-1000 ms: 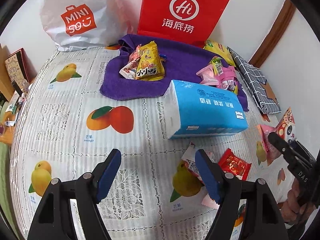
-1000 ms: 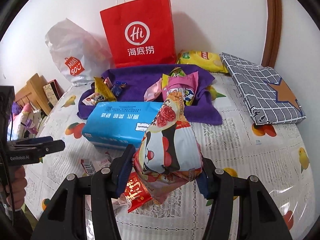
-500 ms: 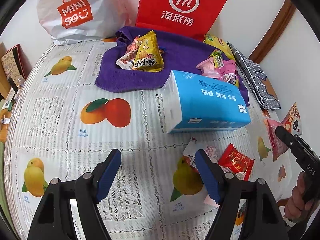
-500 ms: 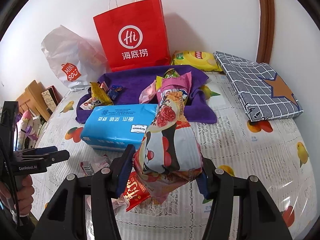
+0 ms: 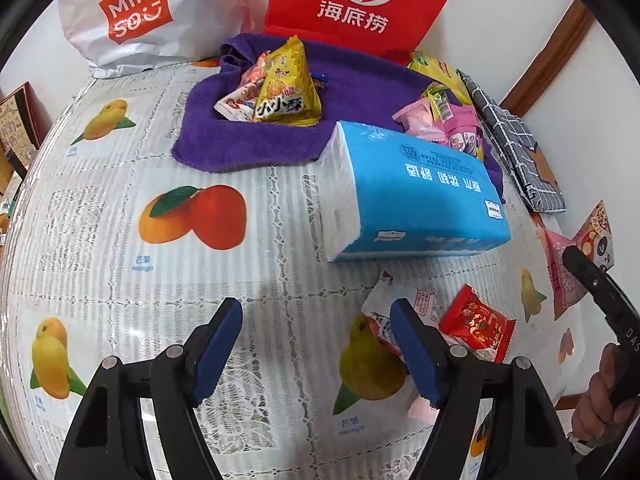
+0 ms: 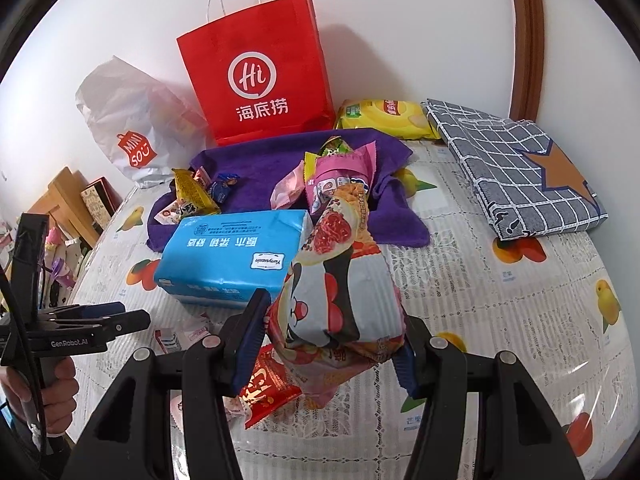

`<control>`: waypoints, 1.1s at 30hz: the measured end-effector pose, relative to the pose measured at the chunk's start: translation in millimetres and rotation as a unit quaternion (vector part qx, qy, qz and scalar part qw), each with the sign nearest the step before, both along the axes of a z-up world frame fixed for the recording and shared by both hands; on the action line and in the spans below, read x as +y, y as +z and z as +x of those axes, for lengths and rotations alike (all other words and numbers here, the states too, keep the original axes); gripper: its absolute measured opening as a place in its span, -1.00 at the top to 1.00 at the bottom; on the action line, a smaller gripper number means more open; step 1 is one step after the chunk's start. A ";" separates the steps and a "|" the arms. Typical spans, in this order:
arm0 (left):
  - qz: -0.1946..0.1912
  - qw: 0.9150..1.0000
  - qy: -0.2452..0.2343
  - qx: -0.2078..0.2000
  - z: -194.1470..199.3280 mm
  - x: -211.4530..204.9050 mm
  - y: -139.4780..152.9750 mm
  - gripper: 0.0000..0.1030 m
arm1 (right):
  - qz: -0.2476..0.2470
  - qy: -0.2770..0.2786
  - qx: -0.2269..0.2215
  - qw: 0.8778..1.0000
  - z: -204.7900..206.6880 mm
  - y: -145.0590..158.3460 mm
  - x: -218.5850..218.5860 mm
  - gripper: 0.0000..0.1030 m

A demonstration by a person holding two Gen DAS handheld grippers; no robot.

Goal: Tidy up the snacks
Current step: 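Grasp the white snack wrapper with the left tool while the right tool holds the panda bag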

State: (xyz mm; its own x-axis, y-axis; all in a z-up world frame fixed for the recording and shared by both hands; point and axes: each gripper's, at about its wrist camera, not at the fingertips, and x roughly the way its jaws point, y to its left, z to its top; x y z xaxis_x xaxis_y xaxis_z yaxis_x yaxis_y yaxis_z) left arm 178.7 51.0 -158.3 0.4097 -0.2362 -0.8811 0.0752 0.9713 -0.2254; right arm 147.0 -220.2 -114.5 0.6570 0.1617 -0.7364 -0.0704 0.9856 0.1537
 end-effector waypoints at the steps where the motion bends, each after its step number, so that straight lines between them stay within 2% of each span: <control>1: 0.001 1.000 -0.001 0.001 0.3 -1.6 -0.5 -0.46 | 0.001 -0.002 0.000 1.000 -0.3 0.1 -2.0 -0.08; 9: -0.012 1.000 0.006 0.003 -1.3 -2.4 0.5 -0.46 | 0.007 -0.018 -0.011 1.000 -6.0 6.3 -20.0 -0.08; 14: -0.012 1.000 -0.007 0.005 -1.5 -16.5 3.5 -0.46 | 0.010 -0.024 -0.017 1.000 -9.8 7.1 -29.3 -0.08; 27: 0.031 0.998 -0.049 0.039 6.9 -70.6 -25.0 -0.46 | 0.002 -0.026 -0.017 1.000 -16.7 2.9 -45.2 -0.08; 33: 0.073 0.995 -0.062 0.019 11.0 -82.3 -28.5 -0.46 | 0.000 -0.031 -0.010 0.999 -5.8 -1.1 -44.8 -0.08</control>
State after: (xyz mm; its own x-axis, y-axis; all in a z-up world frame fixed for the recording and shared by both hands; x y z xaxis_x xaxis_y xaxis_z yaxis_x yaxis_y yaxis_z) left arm 189.8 -31.3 -186.8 0.3504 -0.1514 -0.9243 0.1908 0.9777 -0.0878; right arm 141.1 -265.0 -115.6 0.6799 0.1214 -0.7232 -0.0129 0.9880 0.1538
